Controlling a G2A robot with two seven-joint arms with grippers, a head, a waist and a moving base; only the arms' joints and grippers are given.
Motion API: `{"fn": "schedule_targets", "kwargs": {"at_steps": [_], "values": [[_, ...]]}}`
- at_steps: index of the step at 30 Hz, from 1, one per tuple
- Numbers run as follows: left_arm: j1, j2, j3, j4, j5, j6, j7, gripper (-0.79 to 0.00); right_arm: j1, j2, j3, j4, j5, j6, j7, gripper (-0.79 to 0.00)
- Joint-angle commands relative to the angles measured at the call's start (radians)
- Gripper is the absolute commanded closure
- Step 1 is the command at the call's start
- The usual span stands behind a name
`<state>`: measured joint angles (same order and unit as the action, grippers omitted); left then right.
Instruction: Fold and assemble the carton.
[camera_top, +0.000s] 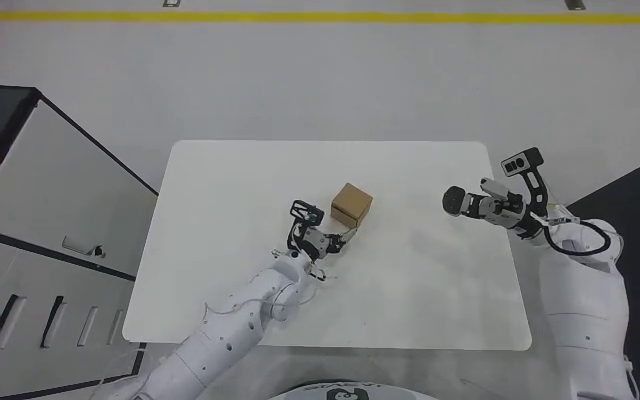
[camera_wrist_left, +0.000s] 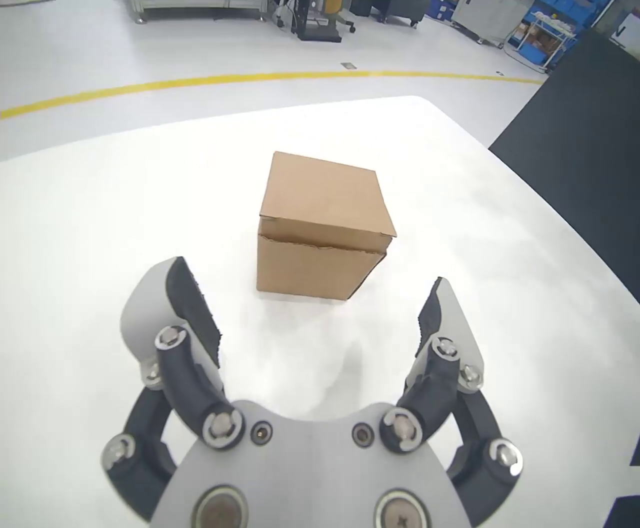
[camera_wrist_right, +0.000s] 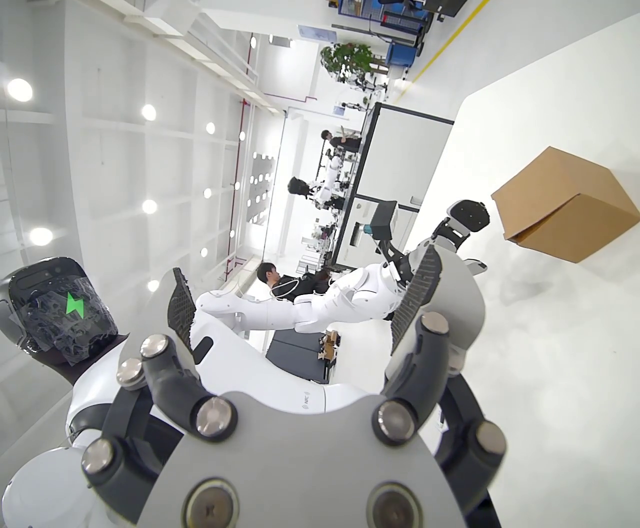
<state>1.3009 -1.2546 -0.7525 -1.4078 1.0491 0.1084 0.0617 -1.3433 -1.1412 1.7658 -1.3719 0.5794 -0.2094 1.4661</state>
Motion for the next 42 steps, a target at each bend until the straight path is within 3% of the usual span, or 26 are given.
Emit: {"fn": "schedule_targets", "kwargs": {"at_steps": [1, 8, 11, 23, 31, 42], "values": [[-0.001, -0.001, 0.002, 0.001, 0.004, 0.003, -0.003, -0.785, 0.000, 0.000, 0.000, 0.000, 0.000, 0.000, 0.000, -0.785], [-0.001, -0.001, 0.002, 0.001, 0.004, 0.003, -0.003, -0.785, 0.000, 0.000, 0.000, 0.000, 0.000, 0.000, 0.000, -0.785], [0.002, -0.002, 0.001, 0.015, 0.033, -0.022, 0.045, -0.785, 0.000, 0.000, 0.000, 0.000, 0.000, 0.000, 0.000, -0.785], [-0.057, -0.059, 0.059, 0.175, 0.048, 0.011, 0.141, -0.785, 0.000, 0.000, 0.000, 0.000, 0.000, 0.000, 0.000, -0.785], [-0.056, -0.061, 0.062, 0.183, 0.059, 0.007, 0.133, -0.785, 0.000, 0.000, 0.000, 0.000, 0.000, 0.000, 0.000, -0.785], [-0.099, -0.109, 0.088, 0.271, 0.024, -0.021, 0.189, -0.785, 0.000, 0.000, 0.000, 0.000, 0.000, 0.000, 0.000, -0.785]]}}
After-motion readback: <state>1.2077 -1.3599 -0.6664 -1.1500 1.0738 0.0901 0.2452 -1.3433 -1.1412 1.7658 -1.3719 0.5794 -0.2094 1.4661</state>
